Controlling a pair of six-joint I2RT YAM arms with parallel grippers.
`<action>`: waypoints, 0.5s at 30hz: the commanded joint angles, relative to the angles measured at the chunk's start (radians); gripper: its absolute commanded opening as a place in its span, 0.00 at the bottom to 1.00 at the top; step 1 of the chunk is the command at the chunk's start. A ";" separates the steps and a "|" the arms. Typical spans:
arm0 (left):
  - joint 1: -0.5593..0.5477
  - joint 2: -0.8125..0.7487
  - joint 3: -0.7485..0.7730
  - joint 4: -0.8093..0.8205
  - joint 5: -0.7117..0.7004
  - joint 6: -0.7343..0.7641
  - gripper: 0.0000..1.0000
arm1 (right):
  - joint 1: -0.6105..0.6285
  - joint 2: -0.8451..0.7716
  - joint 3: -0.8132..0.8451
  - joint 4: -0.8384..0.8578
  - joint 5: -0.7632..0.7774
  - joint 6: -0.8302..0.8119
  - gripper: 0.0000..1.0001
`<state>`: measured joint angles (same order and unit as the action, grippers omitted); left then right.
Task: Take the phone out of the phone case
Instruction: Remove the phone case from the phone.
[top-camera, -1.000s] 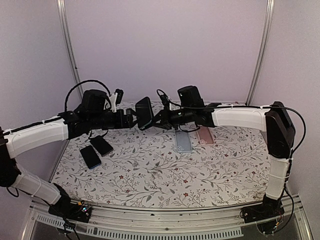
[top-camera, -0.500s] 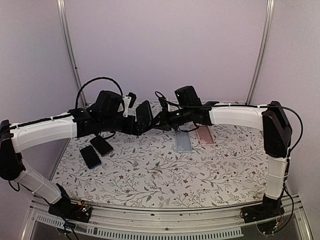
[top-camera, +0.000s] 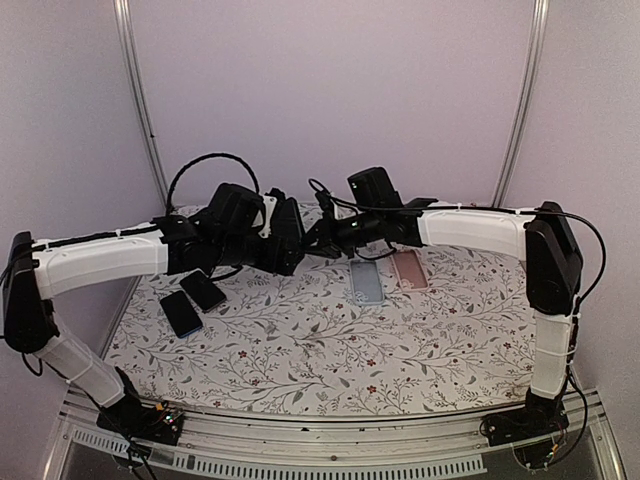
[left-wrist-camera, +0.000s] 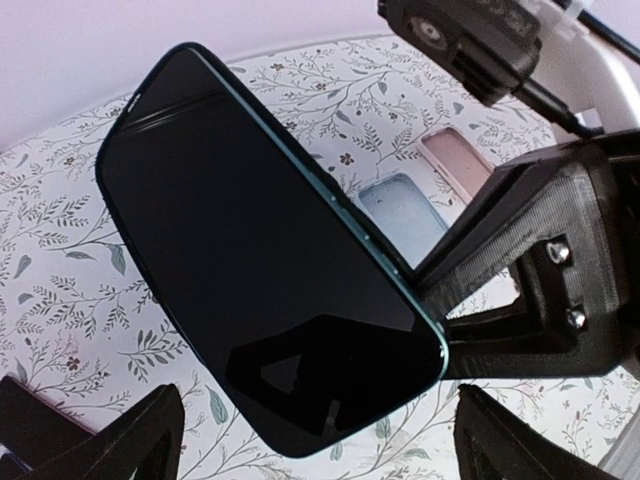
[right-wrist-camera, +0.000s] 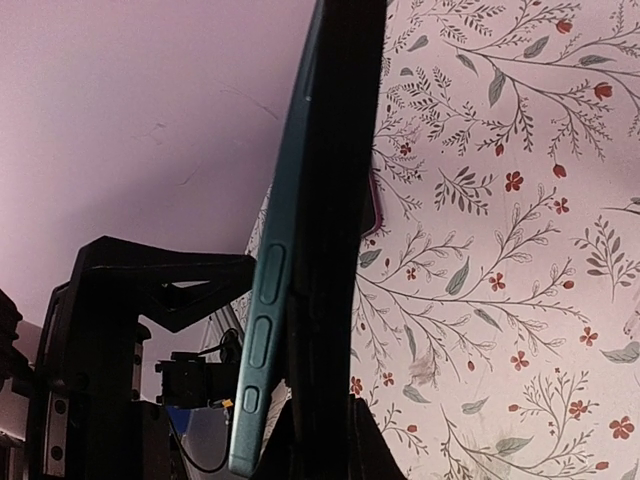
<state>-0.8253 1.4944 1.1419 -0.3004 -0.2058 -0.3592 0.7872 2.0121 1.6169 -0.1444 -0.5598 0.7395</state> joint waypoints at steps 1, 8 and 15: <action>-0.017 0.016 0.030 -0.018 -0.077 0.017 0.94 | 0.012 0.006 0.054 0.042 -0.018 -0.022 0.00; -0.017 0.028 0.030 -0.018 -0.122 0.029 0.92 | 0.020 0.011 0.080 0.021 -0.004 -0.029 0.00; -0.017 0.046 0.044 -0.014 -0.156 0.037 0.90 | 0.036 0.014 0.093 -0.004 0.015 -0.034 0.00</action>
<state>-0.8310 1.5139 1.1515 -0.3145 -0.3195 -0.3393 0.7986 2.0251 1.6566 -0.1974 -0.5343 0.7353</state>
